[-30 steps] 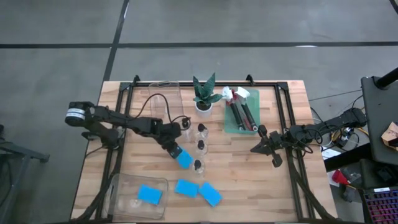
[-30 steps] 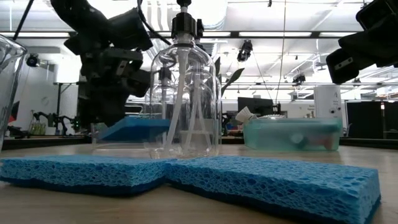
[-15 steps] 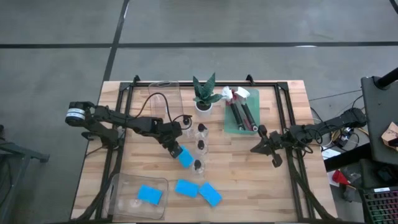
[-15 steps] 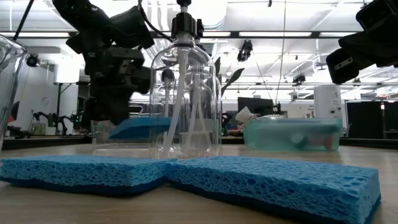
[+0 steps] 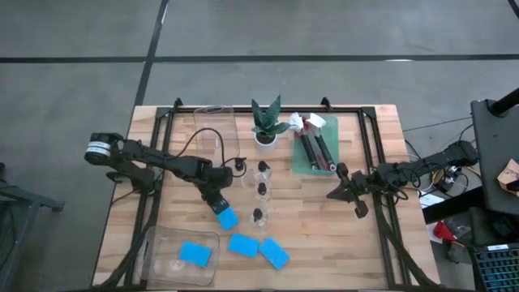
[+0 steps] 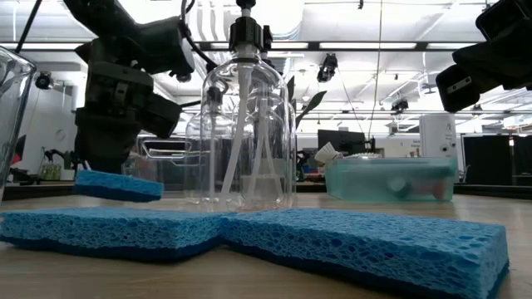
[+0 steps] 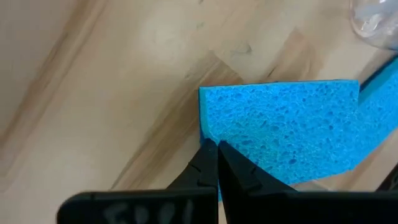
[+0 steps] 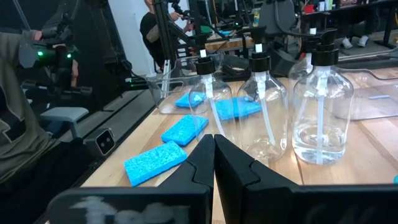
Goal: Pick & Place Kitchen Sink Supplies
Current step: Put the blue sponge into the bottom transparent bin
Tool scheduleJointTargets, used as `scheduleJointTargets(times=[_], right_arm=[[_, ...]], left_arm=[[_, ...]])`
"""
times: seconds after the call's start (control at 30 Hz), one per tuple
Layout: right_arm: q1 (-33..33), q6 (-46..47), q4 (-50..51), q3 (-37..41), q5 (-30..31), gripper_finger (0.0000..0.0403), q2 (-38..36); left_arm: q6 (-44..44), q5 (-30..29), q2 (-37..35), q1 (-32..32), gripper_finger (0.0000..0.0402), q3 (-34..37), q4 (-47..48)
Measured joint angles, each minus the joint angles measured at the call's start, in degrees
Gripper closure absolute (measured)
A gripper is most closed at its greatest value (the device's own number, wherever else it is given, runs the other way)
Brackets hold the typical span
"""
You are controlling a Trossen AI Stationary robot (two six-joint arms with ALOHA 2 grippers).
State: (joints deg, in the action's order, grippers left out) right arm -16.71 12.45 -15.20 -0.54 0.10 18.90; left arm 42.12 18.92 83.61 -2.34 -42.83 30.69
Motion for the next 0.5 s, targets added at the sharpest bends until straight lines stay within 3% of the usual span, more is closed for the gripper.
scheduleJointTargets(times=[0.23, 0.5], right_arm=[[0.0, 0.0, 0.0, 0.0, 0.0, 0.0394, 0.0], [0.0, 0.0, 0.0, 0.0, 0.0, 0.0394, 0.0]], left_arm=[[0.9, 0.0, 0.0, -0.1, 0.0384, 0.0, 0.1], [0.6, -0.3, -0.2, 0.0, 0.0262, -0.8, 0.1]])
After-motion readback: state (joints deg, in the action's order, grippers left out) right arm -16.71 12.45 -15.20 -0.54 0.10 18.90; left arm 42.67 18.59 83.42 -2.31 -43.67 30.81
